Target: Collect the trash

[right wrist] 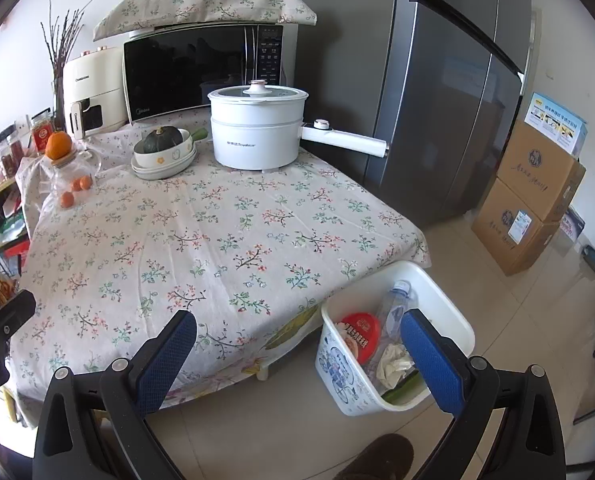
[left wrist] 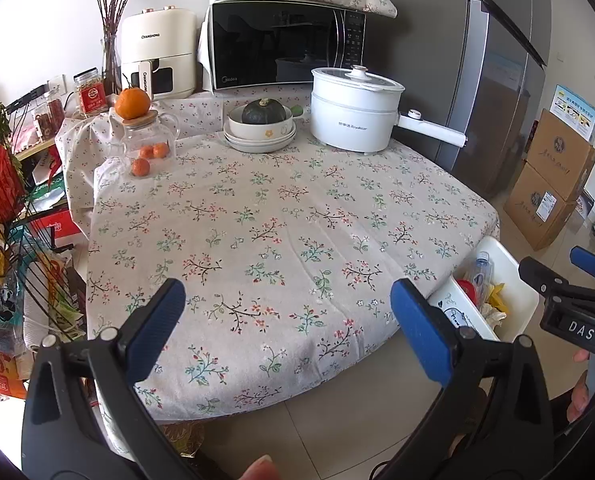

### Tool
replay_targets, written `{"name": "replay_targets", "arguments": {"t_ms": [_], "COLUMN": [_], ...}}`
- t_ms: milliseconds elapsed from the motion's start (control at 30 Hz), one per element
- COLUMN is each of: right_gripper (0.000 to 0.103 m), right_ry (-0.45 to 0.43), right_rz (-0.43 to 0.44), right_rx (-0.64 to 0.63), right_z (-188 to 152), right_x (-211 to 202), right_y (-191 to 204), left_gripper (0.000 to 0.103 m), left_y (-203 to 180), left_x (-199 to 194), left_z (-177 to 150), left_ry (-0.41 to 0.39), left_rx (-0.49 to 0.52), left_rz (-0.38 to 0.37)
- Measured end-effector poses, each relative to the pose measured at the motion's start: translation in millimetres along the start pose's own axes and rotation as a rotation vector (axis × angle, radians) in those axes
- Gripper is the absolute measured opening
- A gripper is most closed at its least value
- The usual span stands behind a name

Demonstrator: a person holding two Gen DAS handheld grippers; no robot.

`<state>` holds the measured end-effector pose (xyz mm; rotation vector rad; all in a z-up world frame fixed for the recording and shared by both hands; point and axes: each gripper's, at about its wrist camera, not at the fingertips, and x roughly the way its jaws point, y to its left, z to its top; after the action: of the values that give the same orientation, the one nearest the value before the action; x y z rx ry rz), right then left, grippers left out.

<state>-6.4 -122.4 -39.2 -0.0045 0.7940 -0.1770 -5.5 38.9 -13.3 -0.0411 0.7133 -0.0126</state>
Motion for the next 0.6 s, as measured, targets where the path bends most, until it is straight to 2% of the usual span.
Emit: {"name": "replay_targets", "arguments": {"t_ms": [600], "right_gripper": [0.103], "right_ry": [-0.009], "right_rz": [0.005], "right_rx": [0.010], "right_z": [0.7], "right_x": [-2.7], "right_y": [-4.5], "left_gripper": [0.102], "left_y": [-7.7], "left_x": [-1.3], "left_z": [0.8], "left_ry": [-0.003], "left_rx": [0.021], "left_rz": [-0.004]}}
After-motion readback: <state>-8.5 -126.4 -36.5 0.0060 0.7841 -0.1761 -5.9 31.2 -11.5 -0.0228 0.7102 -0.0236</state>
